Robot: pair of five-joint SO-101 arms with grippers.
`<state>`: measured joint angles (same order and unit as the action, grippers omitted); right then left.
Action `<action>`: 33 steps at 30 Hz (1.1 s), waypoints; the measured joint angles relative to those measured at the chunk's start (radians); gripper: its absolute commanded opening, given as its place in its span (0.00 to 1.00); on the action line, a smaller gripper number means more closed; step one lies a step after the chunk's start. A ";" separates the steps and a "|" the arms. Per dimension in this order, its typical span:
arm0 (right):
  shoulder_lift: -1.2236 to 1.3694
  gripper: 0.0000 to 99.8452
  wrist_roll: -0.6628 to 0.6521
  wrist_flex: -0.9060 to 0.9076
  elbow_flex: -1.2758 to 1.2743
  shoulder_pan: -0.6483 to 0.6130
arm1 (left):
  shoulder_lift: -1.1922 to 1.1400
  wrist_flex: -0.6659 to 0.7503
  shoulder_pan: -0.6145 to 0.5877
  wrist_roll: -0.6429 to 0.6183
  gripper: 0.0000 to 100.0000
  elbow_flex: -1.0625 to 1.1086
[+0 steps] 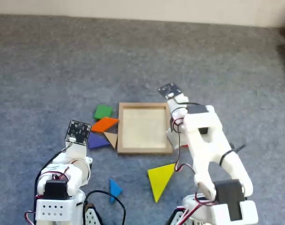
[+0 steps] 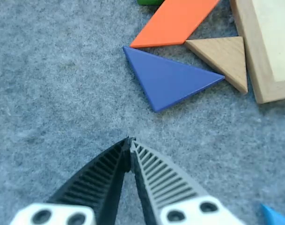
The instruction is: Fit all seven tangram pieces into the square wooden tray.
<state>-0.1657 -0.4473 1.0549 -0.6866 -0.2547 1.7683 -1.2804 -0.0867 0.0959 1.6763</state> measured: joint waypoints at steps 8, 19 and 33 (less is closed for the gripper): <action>0.124 0.39 -0.006 -0.066 0.002 0.003 | 0.000 0.000 0.000 0.000 0.01 0.000; 0.187 0.36 -0.095 -0.074 0.029 0.008 | 0.000 0.000 0.000 0.000 0.01 0.000; 0.187 0.15 -0.100 -0.081 0.041 0.026 | 0.000 0.000 0.000 0.002 0.01 0.000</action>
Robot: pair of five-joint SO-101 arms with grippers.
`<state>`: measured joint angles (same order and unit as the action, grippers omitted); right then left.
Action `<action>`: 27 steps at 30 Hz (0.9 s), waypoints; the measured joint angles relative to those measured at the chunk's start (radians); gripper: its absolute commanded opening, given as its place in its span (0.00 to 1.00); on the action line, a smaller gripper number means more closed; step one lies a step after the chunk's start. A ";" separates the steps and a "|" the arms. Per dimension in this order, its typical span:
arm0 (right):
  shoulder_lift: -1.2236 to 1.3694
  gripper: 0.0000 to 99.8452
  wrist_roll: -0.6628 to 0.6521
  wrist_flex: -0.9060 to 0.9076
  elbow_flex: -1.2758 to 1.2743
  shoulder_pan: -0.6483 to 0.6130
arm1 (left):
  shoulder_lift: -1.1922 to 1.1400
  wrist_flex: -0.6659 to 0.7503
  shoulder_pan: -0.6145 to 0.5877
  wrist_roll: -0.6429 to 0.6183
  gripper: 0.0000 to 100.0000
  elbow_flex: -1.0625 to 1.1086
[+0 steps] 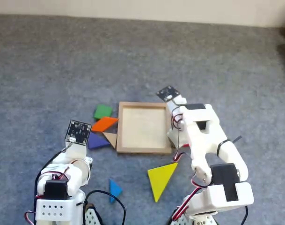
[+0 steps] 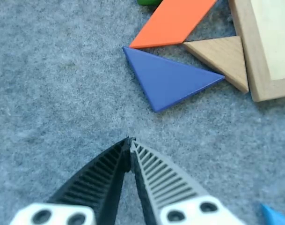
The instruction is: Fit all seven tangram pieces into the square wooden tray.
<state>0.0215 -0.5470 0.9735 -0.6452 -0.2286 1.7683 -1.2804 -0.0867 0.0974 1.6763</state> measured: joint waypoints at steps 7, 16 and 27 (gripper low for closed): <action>-0.051 0.15 0.000 0.003 -0.005 0.041 | 0.000 0.000 0.000 0.000 0.01 0.000; -0.239 0.15 0.000 0.008 -0.006 0.061 | 0.000 0.000 0.000 0.000 0.01 0.000; -0.404 0.15 0.255 0.025 -0.006 0.006 | 0.000 0.000 0.000 0.000 0.01 0.000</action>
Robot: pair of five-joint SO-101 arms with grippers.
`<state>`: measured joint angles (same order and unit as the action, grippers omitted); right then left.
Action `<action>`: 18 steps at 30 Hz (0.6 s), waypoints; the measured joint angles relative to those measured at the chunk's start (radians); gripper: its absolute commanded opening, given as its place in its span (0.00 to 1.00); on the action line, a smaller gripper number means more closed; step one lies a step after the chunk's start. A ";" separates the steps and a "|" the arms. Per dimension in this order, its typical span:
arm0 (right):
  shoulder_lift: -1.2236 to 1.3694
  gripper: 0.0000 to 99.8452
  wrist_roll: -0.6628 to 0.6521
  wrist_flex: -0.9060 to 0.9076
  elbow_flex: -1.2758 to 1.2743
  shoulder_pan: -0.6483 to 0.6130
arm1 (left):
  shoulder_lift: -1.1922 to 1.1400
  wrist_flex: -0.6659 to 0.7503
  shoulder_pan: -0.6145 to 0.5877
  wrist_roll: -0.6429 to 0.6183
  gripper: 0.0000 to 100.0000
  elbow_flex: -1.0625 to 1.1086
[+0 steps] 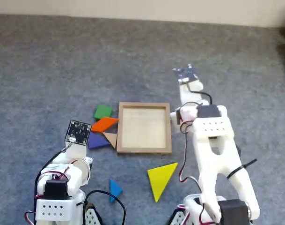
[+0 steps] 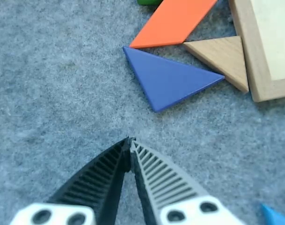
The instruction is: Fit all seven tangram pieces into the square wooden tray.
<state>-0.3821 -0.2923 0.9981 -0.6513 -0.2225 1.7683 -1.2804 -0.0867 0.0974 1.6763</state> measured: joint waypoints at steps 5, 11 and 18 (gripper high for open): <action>-0.018 0.15 0.086 0.071 0.000 -0.107 | 0.000 0.000 0.000 0.000 0.01 0.000; -0.018 0.15 0.173 0.074 0.000 -0.241 | 0.000 0.000 0.000 0.000 0.01 0.000; -0.018 0.15 0.318 -0.029 0.000 -0.327 | 0.000 0.000 0.000 0.000 0.01 0.000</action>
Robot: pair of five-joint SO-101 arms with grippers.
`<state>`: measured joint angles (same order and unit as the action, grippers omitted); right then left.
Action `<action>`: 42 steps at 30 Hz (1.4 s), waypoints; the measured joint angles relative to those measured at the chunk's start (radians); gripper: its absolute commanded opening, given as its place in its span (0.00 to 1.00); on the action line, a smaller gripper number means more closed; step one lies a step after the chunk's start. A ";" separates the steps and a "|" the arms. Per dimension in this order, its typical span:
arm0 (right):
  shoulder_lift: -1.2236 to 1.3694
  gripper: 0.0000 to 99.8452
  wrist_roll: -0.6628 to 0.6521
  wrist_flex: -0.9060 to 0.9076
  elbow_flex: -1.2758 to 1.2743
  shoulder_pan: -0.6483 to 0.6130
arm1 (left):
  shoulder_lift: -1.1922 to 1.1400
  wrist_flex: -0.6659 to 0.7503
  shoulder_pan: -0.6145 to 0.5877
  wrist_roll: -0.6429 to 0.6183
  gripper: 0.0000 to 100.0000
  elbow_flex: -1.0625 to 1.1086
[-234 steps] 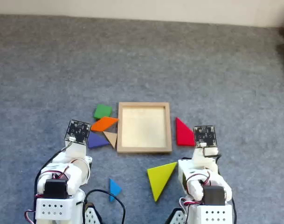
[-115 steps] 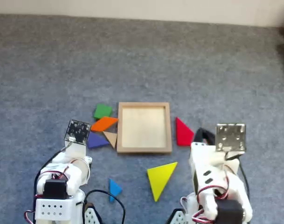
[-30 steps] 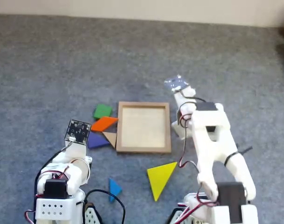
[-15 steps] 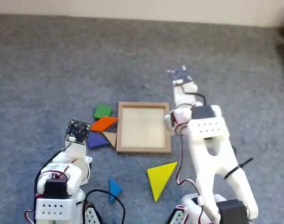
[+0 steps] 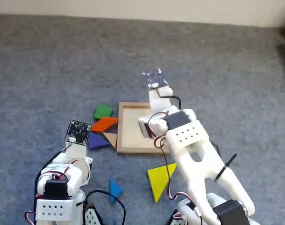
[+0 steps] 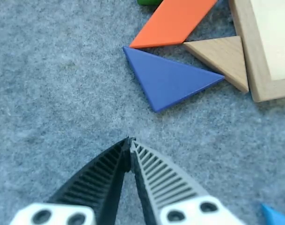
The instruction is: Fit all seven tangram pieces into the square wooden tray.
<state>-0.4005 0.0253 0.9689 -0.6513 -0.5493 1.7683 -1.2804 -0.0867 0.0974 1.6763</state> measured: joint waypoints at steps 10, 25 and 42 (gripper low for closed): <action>0.000 0.15 0.072 -0.130 0.000 -0.060 | 0.000 0.000 0.000 0.000 0.01 0.000; 0.293 0.15 0.163 -0.140 0.100 -0.051 | 0.000 0.000 0.000 0.000 0.01 0.000; 0.356 0.15 0.163 -0.141 0.126 0.005 | 0.000 0.000 0.000 0.000 0.01 0.000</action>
<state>-0.0445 0.1880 0.8278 -0.5255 -0.5447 1.7683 -1.2804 -0.0867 0.0974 1.6763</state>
